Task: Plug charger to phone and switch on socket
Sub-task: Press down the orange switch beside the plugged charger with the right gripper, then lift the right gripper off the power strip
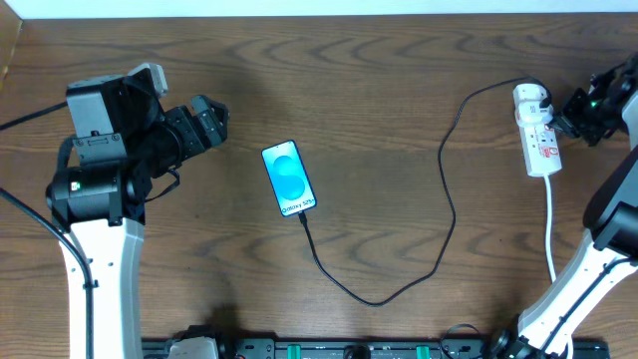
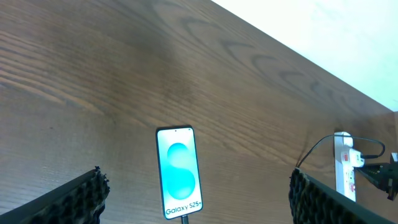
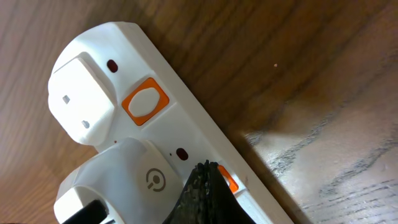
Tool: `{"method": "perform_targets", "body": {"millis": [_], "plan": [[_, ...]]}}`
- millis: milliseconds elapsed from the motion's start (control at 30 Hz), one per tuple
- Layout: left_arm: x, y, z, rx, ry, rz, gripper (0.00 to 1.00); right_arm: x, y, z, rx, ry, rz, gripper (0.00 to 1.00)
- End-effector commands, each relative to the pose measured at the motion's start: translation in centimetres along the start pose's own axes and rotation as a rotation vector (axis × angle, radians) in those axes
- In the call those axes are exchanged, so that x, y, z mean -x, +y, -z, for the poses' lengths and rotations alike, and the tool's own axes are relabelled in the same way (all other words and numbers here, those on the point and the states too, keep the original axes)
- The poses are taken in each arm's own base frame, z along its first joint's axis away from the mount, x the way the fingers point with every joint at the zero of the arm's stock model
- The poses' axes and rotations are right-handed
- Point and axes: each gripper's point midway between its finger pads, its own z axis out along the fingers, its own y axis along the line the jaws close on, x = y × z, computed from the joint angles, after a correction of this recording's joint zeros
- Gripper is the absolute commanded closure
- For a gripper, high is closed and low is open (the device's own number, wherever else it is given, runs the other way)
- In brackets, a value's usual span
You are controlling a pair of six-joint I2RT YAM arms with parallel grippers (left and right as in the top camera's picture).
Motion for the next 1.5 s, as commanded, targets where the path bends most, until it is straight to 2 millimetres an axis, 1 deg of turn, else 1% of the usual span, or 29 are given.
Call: {"method": "perform_targets", "body": {"millis": [0, 300, 433, 600, 933, 1200, 1300, 1400, 1467], "plan": [[0.3, -0.2, 0.3, -0.009, -0.006, -0.011, 0.06, -5.0, 3.6, -3.5, 0.067, 0.165, 0.016, 0.99], [0.3, -0.2, 0.3, -0.009, -0.006, -0.011, 0.06, -6.0, 4.2, -3.6, 0.075, 0.201, 0.017, 0.99], [0.3, -0.2, 0.3, -0.009, -0.006, -0.011, 0.06, -6.2, 4.3, -3.5, 0.077, 0.208, 0.014, 0.99], [0.3, -0.2, 0.3, -0.009, -0.006, -0.011, 0.06, -6.4, 4.9, -3.4, 0.111, 0.219, 0.019, 0.99], [0.3, -0.2, 0.3, -0.009, -0.006, -0.011, 0.06, -7.0, 5.1, -3.5, 0.106, 0.239, 0.021, 0.99], [0.3, -0.2, 0.3, -0.009, -0.006, -0.011, 0.05, -7.4, 4.7, -4.1, 0.012, 0.227, 0.016, 0.99], [0.3, -0.2, 0.3, -0.009, -0.006, -0.011, 0.06, -6.7, 4.7, -4.3, 0.002, 0.199, 0.017, 0.99], [0.3, -0.2, 0.3, -0.009, -0.006, -0.011, 0.06, -5.3, 4.4, -4.2, 0.013, 0.15, -0.007, 0.99], [0.3, -0.2, 0.3, -0.009, -0.006, -0.011, 0.06, -4.2, 4.0, -3.7, 0.022, 0.118, -0.03, 0.99]]}}
